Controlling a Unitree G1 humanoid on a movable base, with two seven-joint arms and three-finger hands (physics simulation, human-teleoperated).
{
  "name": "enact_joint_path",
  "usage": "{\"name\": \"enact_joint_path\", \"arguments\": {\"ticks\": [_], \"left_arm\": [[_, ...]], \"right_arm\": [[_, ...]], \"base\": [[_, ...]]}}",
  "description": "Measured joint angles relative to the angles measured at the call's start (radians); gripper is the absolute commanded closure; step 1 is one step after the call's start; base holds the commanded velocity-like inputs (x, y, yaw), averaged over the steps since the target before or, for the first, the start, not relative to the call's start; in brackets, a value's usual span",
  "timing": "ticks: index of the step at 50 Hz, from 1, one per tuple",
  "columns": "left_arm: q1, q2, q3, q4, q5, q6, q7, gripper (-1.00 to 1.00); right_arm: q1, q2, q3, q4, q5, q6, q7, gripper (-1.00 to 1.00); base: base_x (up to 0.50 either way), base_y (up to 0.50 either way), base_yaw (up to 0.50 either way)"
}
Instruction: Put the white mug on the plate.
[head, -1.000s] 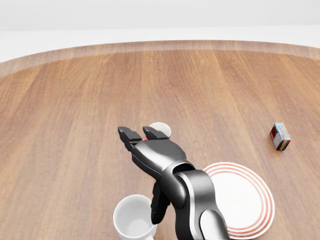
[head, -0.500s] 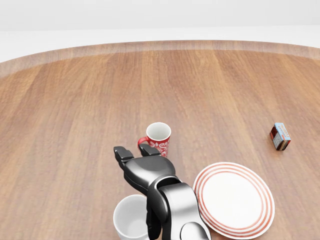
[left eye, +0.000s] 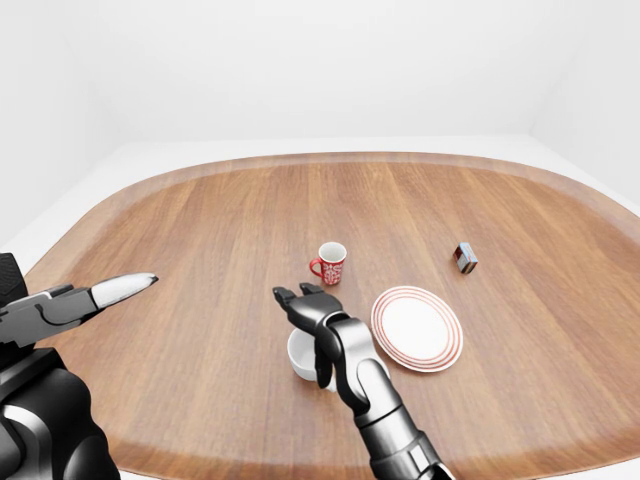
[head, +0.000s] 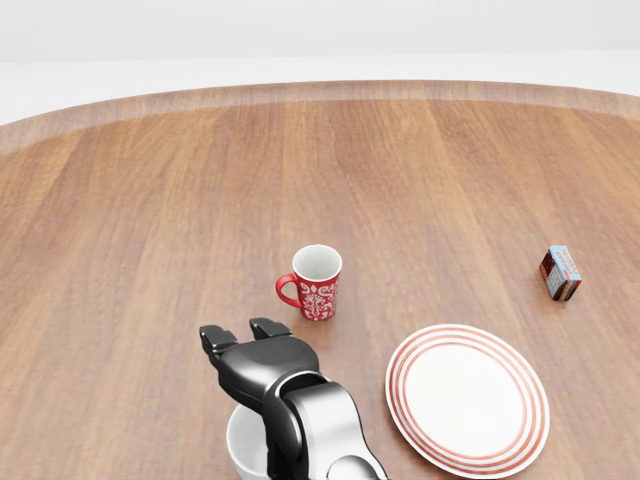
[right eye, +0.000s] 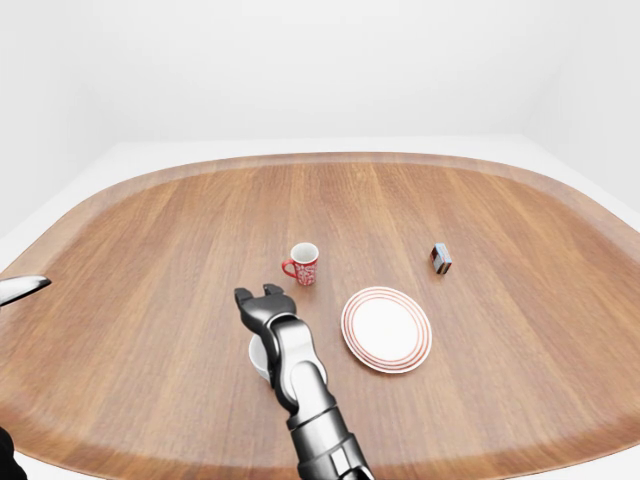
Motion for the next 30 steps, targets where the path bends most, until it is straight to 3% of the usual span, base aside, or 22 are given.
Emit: {"name": "enact_joint_path", "arguments": {"ticks": [30], "left_arm": [[0.004, -0.004, -0.004, 0.005, 0.001, 0.0, -0.002, -1.0]], "right_arm": [[-0.066, 0.019, -0.03, 0.174, 0.022, 0.0, 0.0, -1.0]], "base": [[0.0, 0.0, 0.0]]}}
